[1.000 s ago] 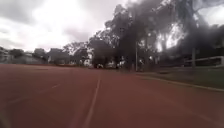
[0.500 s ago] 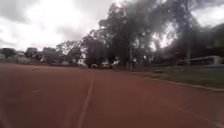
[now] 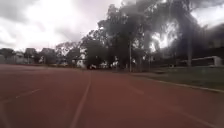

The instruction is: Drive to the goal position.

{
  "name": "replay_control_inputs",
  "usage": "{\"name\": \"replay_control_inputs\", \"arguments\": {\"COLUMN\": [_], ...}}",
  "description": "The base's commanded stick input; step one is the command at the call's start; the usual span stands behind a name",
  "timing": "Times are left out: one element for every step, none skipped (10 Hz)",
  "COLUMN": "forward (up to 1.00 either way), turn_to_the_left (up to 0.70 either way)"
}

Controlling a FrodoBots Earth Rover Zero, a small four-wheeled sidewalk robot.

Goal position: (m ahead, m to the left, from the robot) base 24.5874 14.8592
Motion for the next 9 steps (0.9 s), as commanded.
{"name": "replay_control_inputs", "arguments": {"forward": [0.7, 0.7, 0.7, 0.7, 0.7, 0.7, 0.7, 0.7, 0.7], "turn_to_the_left": [0.0, 0.0, 0.0, 0.0, 0.0, 0.0, 0.0, 0.0, 0.0]}}
